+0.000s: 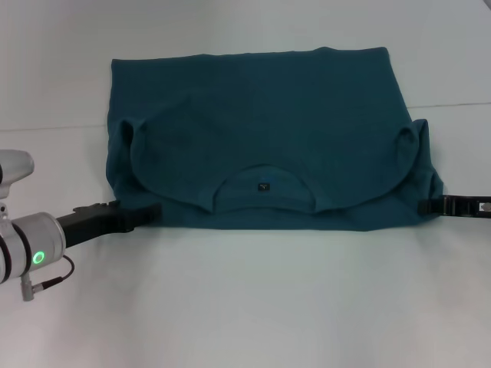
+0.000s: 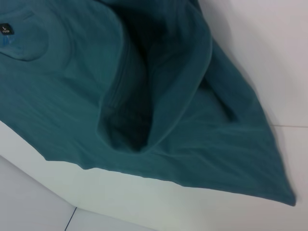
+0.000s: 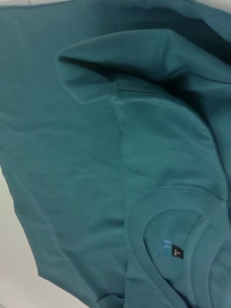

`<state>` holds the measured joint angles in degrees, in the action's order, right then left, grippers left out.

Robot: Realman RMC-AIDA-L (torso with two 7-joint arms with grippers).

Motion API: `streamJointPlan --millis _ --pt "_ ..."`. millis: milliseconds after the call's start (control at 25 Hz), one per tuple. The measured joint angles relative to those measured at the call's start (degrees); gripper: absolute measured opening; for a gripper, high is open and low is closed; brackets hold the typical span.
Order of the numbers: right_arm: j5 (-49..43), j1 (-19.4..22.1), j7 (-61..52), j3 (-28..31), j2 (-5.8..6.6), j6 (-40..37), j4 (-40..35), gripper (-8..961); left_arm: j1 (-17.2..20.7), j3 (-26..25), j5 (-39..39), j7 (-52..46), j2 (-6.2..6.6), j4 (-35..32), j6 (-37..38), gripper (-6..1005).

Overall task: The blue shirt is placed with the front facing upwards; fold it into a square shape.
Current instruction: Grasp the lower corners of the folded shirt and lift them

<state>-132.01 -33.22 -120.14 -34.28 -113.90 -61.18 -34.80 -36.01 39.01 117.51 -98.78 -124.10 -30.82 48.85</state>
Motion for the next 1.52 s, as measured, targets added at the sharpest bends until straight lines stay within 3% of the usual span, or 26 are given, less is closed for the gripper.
streamJointPlan --millis 320,400,640,1320,1520 --pt "0.0 0.0 0.0 0.0 0.0 0.0 0.0 41 0.0 1.7 0.6 0.1 0.0 0.0 -1.9 864" --pt "0.0 0.0 0.0 0.0 0.0 0.0 0.0 41 0.0 2.0 0.6 0.0 0.0 0.0 -2.3 646" --pt "0.0 0.1 0.0 0.0 -0.04 0.0 0.0 42 -0.1 2.2 0.7 0.0 0.0 0.0 -2.4 401" --pt "0.0 0.5 0.5 0.0 0.14 0.0 0.0 41 -0.2 2.4 0.6 -0.5 0.0 -0.4 -2.8 19" --pt "0.2 1.2 0.8 0.1 0.22 -2.4 -1.7 42 1.7 2.0 0.7 -2.9 0.05 -3.9 1.3 18"
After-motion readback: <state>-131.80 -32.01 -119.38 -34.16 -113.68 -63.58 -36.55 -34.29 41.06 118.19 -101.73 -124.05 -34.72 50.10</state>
